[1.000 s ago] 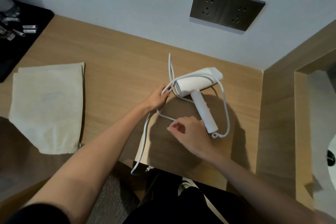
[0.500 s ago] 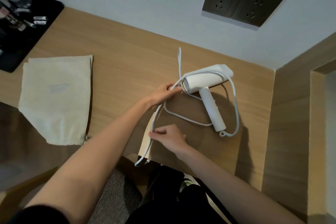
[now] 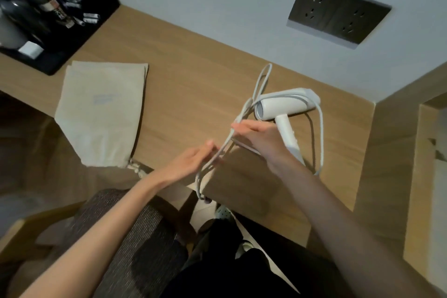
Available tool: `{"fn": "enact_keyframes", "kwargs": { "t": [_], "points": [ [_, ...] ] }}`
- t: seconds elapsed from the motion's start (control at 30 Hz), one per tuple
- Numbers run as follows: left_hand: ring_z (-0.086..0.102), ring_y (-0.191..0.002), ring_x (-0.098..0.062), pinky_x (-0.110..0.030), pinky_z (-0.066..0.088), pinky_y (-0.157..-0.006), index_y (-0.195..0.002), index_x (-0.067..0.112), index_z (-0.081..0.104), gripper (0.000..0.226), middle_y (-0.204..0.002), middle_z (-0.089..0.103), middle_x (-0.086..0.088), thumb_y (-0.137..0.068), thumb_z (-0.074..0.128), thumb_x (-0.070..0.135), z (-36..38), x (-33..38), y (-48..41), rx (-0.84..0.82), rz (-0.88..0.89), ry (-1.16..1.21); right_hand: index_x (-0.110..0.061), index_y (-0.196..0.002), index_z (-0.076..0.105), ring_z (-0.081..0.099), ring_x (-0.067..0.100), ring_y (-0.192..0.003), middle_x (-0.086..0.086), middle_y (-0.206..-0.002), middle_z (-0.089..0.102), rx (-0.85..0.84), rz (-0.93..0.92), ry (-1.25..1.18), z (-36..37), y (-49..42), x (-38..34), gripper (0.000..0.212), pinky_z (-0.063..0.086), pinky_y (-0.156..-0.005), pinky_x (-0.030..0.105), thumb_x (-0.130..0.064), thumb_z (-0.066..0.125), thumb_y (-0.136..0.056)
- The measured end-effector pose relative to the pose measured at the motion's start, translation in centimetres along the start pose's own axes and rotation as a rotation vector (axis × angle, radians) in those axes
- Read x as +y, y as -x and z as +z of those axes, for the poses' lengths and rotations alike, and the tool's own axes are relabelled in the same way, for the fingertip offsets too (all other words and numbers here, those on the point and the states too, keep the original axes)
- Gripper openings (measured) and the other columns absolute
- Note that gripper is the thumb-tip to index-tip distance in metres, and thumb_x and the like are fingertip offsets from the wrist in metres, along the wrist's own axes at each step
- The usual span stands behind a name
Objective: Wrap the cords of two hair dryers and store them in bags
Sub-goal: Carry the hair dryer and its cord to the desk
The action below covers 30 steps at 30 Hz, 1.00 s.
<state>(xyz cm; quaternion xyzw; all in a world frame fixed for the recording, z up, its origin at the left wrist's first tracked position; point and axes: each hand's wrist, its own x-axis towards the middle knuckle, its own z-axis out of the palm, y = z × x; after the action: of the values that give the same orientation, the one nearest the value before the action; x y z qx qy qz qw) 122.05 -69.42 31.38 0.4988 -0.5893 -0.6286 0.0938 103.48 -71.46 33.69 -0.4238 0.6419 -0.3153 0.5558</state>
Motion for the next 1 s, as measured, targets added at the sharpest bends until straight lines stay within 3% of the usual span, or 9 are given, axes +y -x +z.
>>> {"fn": "enact_keyframes", "kwargs": {
  "t": [0.1, 0.2, 0.4, 0.5, 0.6, 0.7, 0.83, 1.0],
  "points": [
    [0.062, -0.090, 0.007, -0.008, 0.043, -0.082, -0.131, 0.016, 0.050, 0.042, -0.097, 0.069, 0.003, -0.097, 0.033, 0.034, 1.7, -2.2, 1.2, -0.008, 0.034, -0.011, 0.000, -0.100, 0.071, 0.049, -0.004, -0.049, 0.003, -0.071, 0.057, 0.037, -0.032, -0.085, -1.6, 0.1, -2.3, 0.022, 0.039, -0.050, 0.007, -0.018, 0.066, -0.089],
    [0.064, -0.083, 0.002, -0.012, 0.045, -0.085, -0.128, 0.008, 0.051, 0.034, -0.077, 0.064, 0.003, -0.099, 0.039, 0.022, 2.0, -3.3, 2.1, 0.043, 0.064, 0.085, -0.002, -0.101, 0.072, 0.047, 0.005, -0.065, 0.005, -0.082, 0.057, 0.059, -0.102, -0.049, -3.3, -0.1, -4.3, 0.025, 0.041, -0.064, 0.017, -0.023, 0.065, -0.090],
    [0.064, -0.080, -0.004, -0.019, 0.050, -0.080, -0.104, 0.016, 0.064, 0.027, -0.076, 0.058, 0.003, -0.101, 0.038, 0.015, 0.9, -3.5, 3.1, 0.089, 0.098, 0.103, -0.018, -0.090, 0.071, 0.046, 0.005, -0.066, -0.007, -0.077, 0.057, 0.182, -0.144, -0.044, -5.6, -0.2, -6.2, 0.013, 0.042, -0.068, 0.019, -0.025, 0.061, -0.092],
    [0.067, -0.072, -0.010, -0.023, 0.056, -0.074, -0.102, 0.010, 0.062, 0.025, -0.075, 0.060, -0.001, -0.101, 0.038, 0.014, 0.5, -2.0, 2.6, 0.203, 0.085, 0.231, -0.006, -0.095, 0.070, 0.043, 0.007, -0.063, 0.000, -0.076, 0.053, 0.228, -0.144, -0.007, -5.8, -0.5, -5.4, 0.023, 0.040, -0.065, 0.022, -0.025, 0.057, -0.095],
    [0.067, -0.061, -0.011, -0.021, 0.057, -0.061, -0.112, 0.007, 0.060, 0.024, -0.080, 0.062, -0.006, -0.101, 0.041, 0.016, 0.1, -0.5, 1.4, 0.383, 0.025, 0.374, -0.007, -0.089, 0.068, 0.044, 0.008, -0.060, 0.001, -0.073, 0.054, 0.246, -0.084, 0.007, -6.1, -0.7, -4.2, 0.021, 0.037, -0.060, 0.023, -0.023, 0.056, -0.095],
    [0.068, -0.055, -0.011, -0.026, 0.059, -0.057, -0.114, 0.008, 0.059, 0.022, -0.088, 0.065, -0.008, -0.101, 0.044, 0.015, 0.0, 0.5, -0.7, 0.481, -0.058, 0.473, -0.014, -0.081, 0.060, 0.045, 0.008, -0.059, -0.002, -0.076, 0.056, 0.243, 0.040, -0.009, -6.4, -0.6, -2.6, 0.018, 0.038, -0.056, 0.019, -0.021, 0.054, -0.096],
    [0.066, -0.050, -0.013, -0.027, 0.057, -0.053, -0.114, 0.002, 0.058, 0.022, -0.087, 0.067, -0.008, -0.099, 0.048, 0.014, -0.1, 0.5, -4.0, 0.536, -0.114, 0.468, -0.016, -0.081, 0.058, 0.042, 0.009, -0.052, -0.003, -0.072, 0.057, 0.255, 0.263, -0.159, -6.2, -0.6, -0.1, 0.014, 0.035, -0.047, 0.020, -0.020, 0.056, -0.095],
    [0.055, -0.035, -0.007, -0.019, 0.044, -0.038, -0.109, 0.000, 0.054, 0.015, -0.074, 0.058, -0.012, -0.100, 0.043, 0.007, 0.3, 0.5, -6.5, 0.571, -0.095, 0.438, -0.013, -0.089, 0.061, 0.043, 0.010, -0.052, -0.003, -0.071, 0.059, 0.194, 0.373, -0.149, -6.5, -0.5, 2.2, 0.012, 0.034, -0.050, 0.021, -0.022, 0.055, -0.095]
  ]
}}
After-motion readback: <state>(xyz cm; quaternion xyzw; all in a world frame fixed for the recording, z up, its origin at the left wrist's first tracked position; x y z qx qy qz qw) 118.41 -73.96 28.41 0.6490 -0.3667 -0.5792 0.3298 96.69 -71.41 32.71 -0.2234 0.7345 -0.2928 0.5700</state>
